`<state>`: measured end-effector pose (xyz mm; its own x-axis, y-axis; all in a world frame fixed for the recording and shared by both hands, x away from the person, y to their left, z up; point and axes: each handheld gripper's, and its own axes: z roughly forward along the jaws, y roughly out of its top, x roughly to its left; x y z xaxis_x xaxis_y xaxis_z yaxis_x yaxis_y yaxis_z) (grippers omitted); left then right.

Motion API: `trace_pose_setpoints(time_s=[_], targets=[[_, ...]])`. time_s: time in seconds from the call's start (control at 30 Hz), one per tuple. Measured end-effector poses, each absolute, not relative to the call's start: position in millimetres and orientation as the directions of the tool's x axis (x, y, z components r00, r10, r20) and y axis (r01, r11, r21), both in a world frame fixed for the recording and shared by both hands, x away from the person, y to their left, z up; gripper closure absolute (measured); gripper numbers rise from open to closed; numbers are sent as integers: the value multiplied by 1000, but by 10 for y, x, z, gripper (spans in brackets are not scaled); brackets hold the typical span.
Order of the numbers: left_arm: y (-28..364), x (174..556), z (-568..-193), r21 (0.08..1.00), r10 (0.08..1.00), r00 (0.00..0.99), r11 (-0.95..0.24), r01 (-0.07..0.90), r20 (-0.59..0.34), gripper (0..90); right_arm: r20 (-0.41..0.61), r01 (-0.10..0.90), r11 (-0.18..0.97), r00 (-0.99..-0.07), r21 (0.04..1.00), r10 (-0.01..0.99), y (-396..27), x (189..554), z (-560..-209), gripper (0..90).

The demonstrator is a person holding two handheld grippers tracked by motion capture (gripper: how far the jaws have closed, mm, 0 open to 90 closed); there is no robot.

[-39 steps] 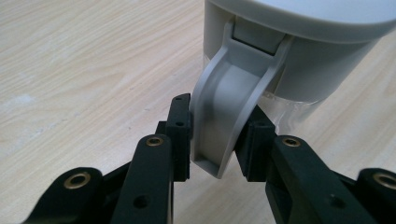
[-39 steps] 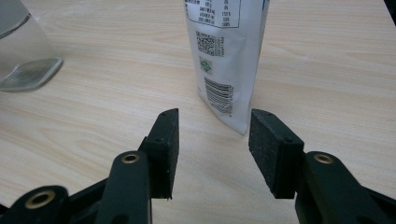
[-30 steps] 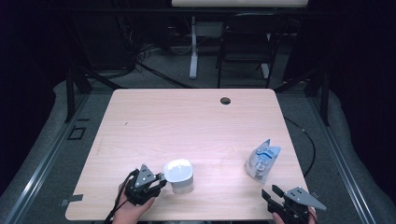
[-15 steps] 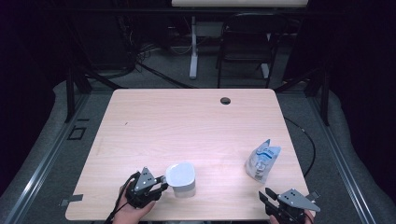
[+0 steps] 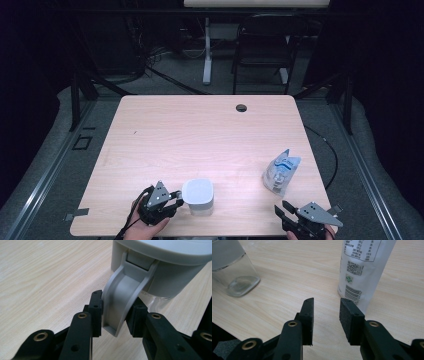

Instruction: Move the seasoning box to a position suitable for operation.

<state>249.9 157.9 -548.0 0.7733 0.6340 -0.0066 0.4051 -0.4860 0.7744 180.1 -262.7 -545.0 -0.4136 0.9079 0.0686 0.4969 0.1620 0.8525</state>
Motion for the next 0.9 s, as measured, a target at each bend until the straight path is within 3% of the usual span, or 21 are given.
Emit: trace_pose_setpoints(time_s=[0.33, 0.57, 0.7, 0.9], targets=[[1681, 2443, -5344, 797, 644, 764, -434, 420, -52, 603, 29, 456, 185, -424, 871, 905, -2554, 1774, -5407, 634], [1762, 2382, -5198, 816, 633, 770, -403, 414, -79, 593, 2, 433, 219, -455, 874, 890, -2463, 1752, -5306, 650], [1809, 2394, -5153, 828, 642, 762, -377, 415, -89, 593, 26, 455, 216, -469, 864, 883, -2409, 1779, -5262, 704], [1870, 2453, -5154, 823, 664, 738, -350, 447, -118, 574, 67, 482, 220, -509, 848, 858, -2320, 1864, -5178, 713]])
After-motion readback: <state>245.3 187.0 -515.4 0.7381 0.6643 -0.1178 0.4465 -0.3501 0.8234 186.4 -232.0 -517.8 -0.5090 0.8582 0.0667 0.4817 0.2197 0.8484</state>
